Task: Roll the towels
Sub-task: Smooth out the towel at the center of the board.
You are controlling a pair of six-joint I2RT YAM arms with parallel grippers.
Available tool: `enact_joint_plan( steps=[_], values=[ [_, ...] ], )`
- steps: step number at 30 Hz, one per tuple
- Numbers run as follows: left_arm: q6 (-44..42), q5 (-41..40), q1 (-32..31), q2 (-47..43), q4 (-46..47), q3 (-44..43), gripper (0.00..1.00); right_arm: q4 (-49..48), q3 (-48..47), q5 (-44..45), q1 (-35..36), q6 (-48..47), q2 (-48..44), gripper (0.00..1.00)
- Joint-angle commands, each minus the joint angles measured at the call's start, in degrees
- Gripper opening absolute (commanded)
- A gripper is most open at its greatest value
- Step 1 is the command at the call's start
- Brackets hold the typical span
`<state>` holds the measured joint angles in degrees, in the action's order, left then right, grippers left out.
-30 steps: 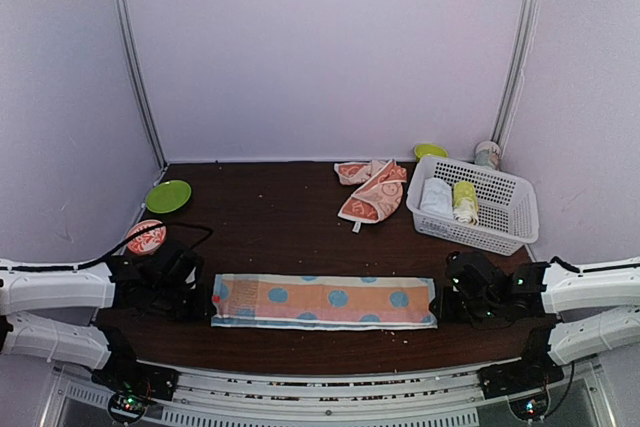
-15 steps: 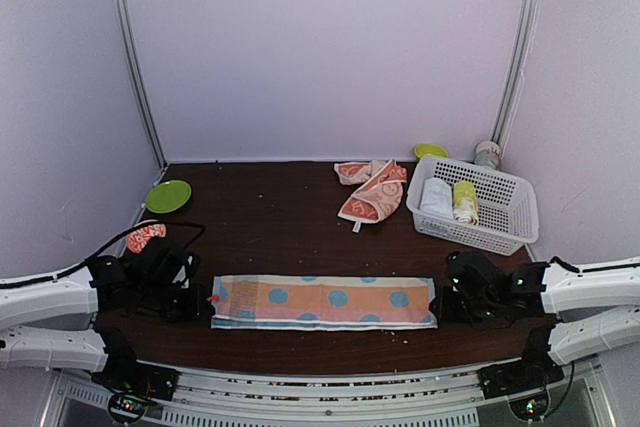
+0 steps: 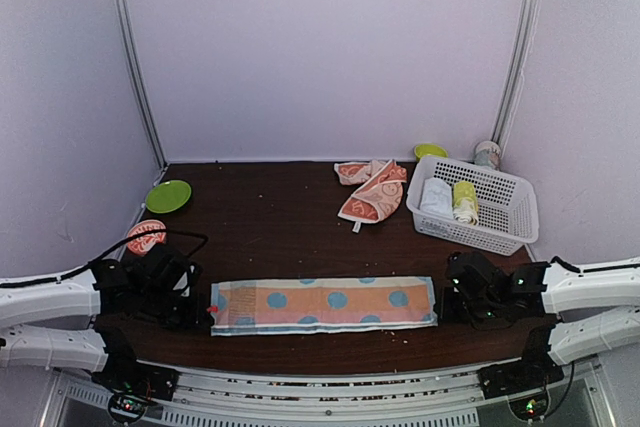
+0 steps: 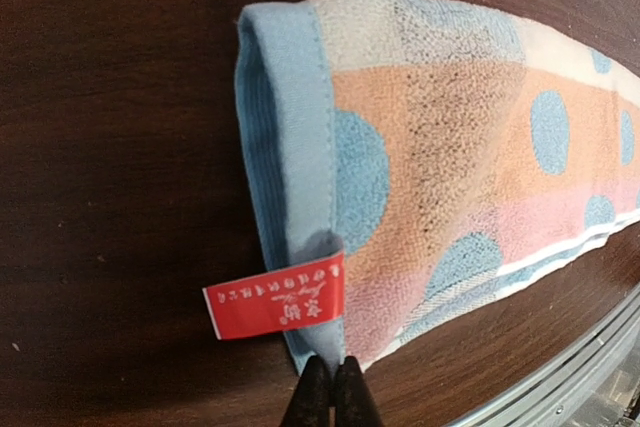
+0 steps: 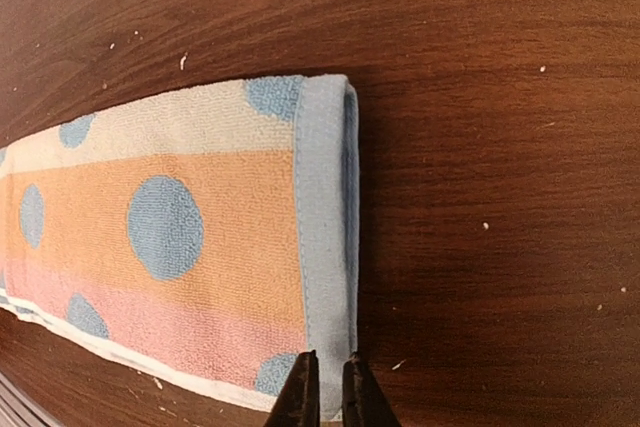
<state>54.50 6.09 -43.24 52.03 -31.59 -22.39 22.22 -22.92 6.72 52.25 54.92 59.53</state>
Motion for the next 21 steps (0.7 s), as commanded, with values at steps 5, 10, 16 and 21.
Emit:
enact_joint_plan(
  steps=[5,10,16,21],
  values=[
    [-1.35,0.31,-0.36,0.68,0.57,-0.59,0.0,1.7,-0.26,1.04,-0.11,0.94,-0.82,0.17],
    [-1.59,0.1,-0.39,1.01,0.63,-0.9,0.0,-0.05,-0.13,-1.53,-0.13,0.52,1.54,0.18],
    [-1.59,-0.18,-0.39,0.96,0.57,-0.9,0.0,-0.42,-0.12,-2.19,-0.12,0.1,2.26,0.12],
    [-1.81,0.06,-0.35,0.9,0.57,-1.07,0.0,-0.26,0.02,-2.33,-0.13,0.16,1.88,0.0]
  ],
)
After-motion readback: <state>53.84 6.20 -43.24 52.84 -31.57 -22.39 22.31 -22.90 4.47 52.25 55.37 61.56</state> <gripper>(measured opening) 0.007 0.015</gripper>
